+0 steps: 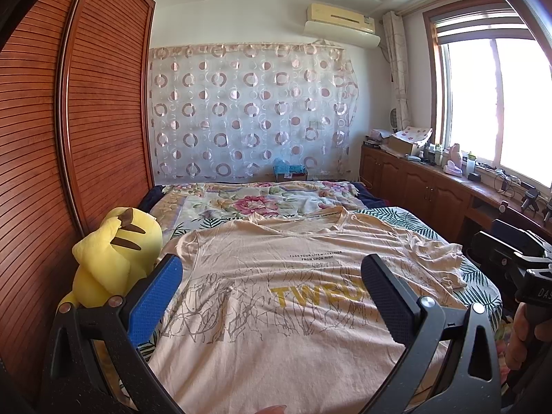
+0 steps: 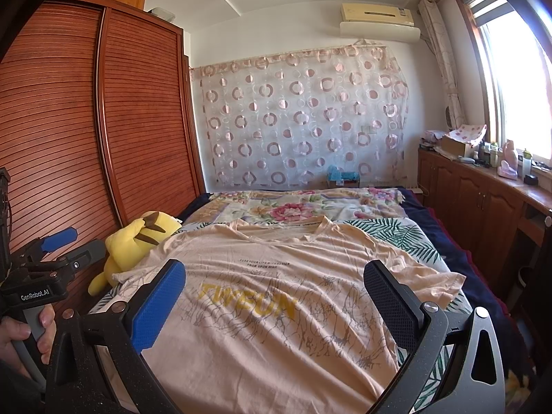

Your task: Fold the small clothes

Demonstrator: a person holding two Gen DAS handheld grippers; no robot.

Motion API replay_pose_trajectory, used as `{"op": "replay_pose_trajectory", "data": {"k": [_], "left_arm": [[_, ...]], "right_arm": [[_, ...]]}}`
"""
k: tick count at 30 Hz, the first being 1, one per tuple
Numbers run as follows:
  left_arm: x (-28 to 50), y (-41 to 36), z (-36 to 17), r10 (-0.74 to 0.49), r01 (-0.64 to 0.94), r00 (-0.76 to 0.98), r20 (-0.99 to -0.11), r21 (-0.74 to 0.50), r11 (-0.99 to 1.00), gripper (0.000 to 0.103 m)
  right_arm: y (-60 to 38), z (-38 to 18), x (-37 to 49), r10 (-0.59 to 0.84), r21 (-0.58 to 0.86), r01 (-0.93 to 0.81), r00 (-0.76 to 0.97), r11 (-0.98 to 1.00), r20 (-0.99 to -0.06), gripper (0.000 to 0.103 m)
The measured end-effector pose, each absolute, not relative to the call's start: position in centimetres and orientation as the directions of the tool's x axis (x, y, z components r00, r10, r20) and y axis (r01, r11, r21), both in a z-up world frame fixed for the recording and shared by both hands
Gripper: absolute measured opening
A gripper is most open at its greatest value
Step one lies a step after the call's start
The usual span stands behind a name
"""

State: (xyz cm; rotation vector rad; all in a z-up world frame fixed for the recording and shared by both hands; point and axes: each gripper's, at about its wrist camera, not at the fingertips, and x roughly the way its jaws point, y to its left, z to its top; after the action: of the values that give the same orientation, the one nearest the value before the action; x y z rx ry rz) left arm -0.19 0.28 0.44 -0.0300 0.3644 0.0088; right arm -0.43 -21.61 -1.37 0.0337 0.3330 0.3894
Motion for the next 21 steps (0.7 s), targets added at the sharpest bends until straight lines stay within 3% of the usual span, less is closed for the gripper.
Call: {"op": "replay_pose_trajectory", "data": {"k": [21], "left_arm": [[-0.23,0.21,0.45,0.003,-0.013,0.935,-0.355,-0.025,1.000,0.103]], "right_arm": [[-21.66,-1.34,-0.41,0.381,0.099,-0.369,0.871,0.924,-0.311,0.103]]}}
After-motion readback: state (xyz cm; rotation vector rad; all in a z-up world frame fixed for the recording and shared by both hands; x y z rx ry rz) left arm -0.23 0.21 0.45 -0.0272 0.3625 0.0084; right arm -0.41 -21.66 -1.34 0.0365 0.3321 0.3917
